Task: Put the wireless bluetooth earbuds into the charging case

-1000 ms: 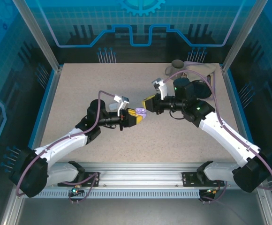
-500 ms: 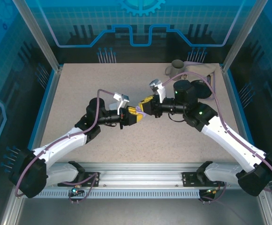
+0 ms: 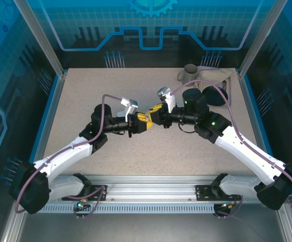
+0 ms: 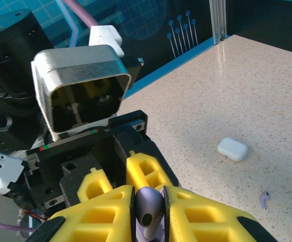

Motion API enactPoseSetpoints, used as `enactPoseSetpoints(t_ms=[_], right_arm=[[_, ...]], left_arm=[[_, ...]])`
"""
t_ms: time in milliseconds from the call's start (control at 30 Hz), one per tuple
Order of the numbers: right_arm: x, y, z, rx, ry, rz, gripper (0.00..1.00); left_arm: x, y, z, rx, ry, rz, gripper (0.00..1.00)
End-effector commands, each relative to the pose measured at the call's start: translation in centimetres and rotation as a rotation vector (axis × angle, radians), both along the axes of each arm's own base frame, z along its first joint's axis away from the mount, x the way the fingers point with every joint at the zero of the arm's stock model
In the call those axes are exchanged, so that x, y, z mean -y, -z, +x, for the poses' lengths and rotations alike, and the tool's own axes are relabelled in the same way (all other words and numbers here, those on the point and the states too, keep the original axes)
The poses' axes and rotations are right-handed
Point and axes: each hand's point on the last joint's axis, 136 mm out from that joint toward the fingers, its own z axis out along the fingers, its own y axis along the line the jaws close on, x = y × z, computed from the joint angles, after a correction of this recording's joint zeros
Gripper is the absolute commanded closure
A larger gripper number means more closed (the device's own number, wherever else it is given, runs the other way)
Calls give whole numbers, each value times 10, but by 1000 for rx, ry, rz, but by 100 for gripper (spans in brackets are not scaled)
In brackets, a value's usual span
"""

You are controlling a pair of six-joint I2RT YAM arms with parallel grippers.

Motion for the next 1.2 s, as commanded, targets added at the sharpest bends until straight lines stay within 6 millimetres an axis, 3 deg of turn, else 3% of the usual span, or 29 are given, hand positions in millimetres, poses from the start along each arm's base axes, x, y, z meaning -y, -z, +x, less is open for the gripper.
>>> enactPoseSetpoints(t_ms=[0,1167], right_arm=[[-1,-19,-2,71,3,23,79],[-3,-16,-15,82,-38,-11,78]], left_arm=[[1,-27,-8,66,27,-41,87],[-4,-37,-1,54,-38,-55,87]])
